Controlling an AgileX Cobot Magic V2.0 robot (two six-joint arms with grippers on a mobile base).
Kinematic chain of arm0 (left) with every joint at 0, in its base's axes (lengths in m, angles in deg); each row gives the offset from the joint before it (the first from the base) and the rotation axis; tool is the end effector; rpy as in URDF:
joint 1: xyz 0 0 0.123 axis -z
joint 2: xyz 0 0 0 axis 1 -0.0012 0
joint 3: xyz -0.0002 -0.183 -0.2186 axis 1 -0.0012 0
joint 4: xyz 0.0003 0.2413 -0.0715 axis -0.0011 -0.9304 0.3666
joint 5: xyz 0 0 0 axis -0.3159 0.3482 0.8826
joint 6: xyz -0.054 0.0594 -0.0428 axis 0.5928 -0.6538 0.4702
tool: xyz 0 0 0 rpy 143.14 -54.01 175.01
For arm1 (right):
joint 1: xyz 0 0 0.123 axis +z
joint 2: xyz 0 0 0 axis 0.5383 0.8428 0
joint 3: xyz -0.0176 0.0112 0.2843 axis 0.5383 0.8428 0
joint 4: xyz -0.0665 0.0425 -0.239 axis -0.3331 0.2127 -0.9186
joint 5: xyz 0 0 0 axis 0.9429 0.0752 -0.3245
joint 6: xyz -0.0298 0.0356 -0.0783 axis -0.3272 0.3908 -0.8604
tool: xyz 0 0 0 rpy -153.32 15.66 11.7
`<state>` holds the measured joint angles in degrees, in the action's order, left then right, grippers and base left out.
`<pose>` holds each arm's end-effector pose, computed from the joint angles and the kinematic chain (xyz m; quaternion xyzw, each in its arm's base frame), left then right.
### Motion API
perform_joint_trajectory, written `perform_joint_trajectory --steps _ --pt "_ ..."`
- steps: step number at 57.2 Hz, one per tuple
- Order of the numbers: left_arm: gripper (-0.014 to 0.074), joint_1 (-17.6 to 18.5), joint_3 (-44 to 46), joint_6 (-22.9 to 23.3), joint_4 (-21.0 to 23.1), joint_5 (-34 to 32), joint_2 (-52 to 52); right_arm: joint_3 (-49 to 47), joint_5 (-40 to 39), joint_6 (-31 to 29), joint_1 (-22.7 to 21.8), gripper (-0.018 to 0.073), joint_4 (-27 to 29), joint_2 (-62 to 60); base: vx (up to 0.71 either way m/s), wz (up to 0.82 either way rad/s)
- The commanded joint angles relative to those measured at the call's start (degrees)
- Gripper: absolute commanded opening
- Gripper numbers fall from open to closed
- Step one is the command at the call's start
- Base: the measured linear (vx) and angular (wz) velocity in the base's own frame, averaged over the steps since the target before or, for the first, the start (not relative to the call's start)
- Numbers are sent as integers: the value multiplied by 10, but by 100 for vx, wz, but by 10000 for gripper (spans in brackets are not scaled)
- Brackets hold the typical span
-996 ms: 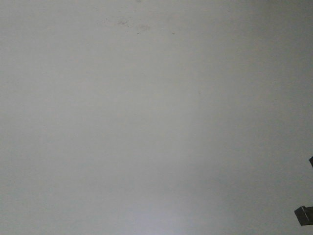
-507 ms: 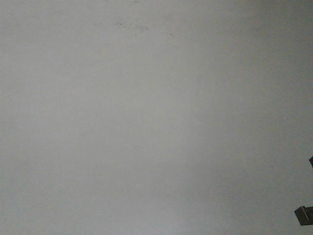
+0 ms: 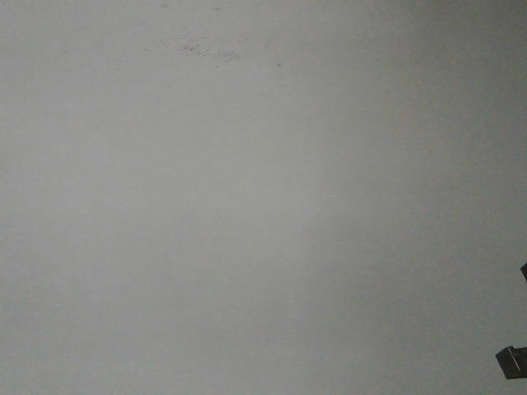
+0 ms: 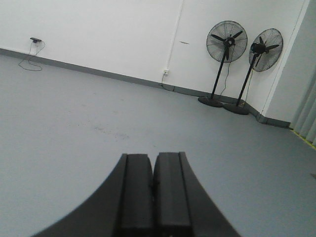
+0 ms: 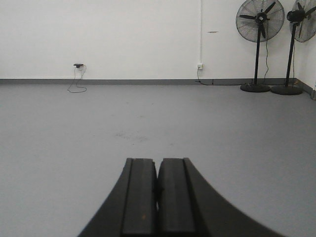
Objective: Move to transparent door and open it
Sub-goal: 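Drive the base forward across the grey floor toward the glass door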
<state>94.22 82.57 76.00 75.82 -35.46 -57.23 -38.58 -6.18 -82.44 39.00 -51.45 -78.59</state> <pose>0.0566 -0.0047 0.1980 -0.0567 0.7013 -0.1131 0.7015 0.0565 0.0068 0.1966 -0.0187 0.7110 0.0641 0.7000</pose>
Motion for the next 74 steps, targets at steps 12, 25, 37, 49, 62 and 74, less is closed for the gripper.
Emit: perform_joint_trajectory --steps 12,25,37,49,62,74 --pt "-4 3 -7 -1 6 -45 -4 3 -46 0 -3 116 -1 -9 21 14" --pt "-4 3 -7 -1 6 -45 -4 3 -46 0 -3 116 -1 -9 26 29" --pt "-4 3 -7 -1 6 -45 -4 3 -46 0 -3 116 -1 -9 30 25" --pt "-4 3 -7 -1 6 -45 -4 3 -46 0 -3 116 -1 -9 35 10" --pt "-4 3 -7 -1 6 -45 -4 3 -46 0 -3 116 -1 -9 39 -6" --pt "-4 3 -7 -1 6 -45 -4 3 -46 0 -3 116 -1 -9 42 -10"
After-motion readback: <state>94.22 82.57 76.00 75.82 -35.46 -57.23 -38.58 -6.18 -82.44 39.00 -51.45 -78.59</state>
